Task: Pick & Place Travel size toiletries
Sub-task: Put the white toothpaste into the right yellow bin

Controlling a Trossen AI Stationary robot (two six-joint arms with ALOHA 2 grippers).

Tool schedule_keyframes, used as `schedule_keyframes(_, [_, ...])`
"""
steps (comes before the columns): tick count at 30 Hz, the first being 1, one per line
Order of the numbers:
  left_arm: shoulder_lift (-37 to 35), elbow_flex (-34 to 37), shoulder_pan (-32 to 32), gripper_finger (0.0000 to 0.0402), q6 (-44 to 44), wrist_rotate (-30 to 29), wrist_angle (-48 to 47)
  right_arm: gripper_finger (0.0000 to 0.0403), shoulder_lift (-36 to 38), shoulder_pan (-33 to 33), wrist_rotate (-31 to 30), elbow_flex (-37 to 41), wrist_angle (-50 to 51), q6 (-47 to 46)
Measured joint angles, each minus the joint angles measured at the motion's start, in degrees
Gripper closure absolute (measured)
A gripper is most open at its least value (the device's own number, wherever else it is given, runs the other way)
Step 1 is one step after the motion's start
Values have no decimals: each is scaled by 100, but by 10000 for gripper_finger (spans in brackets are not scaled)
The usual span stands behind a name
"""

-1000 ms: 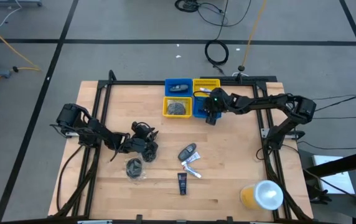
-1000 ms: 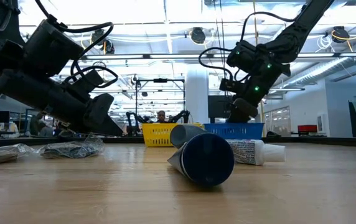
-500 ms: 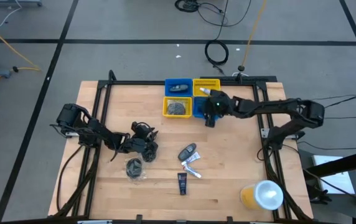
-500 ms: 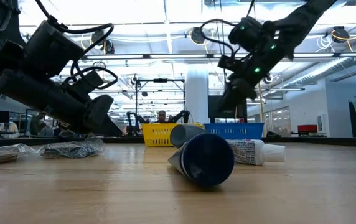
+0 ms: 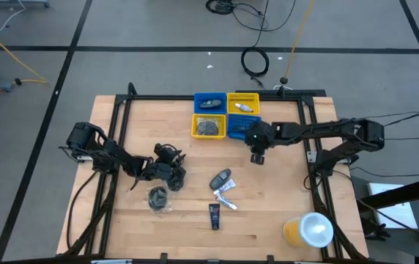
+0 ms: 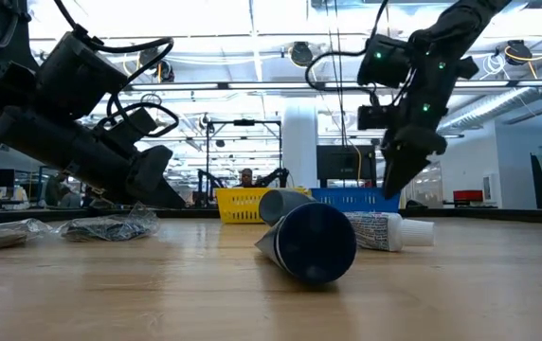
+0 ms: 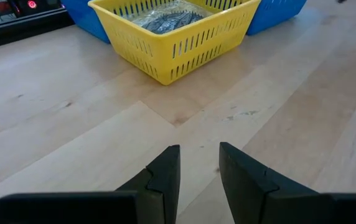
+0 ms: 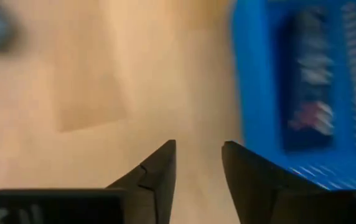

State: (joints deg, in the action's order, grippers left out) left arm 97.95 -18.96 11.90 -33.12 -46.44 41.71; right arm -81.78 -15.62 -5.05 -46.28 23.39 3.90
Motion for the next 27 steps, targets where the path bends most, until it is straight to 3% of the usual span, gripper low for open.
schedule_keyframes(5, [0, 0, 0, 293, 2, 0, 0, 311, 0, -79, -556, 0, 500, -410])
schedule_keyframes(19, [0, 0, 0, 293, -9, 2, 0, 339, 0, -266, -543, 0, -345, -301])
schedule_keyframes(27, [0, 0, 0, 293, -19, 9, -2, 340, 67, -266, -321, 0, -281, -310])
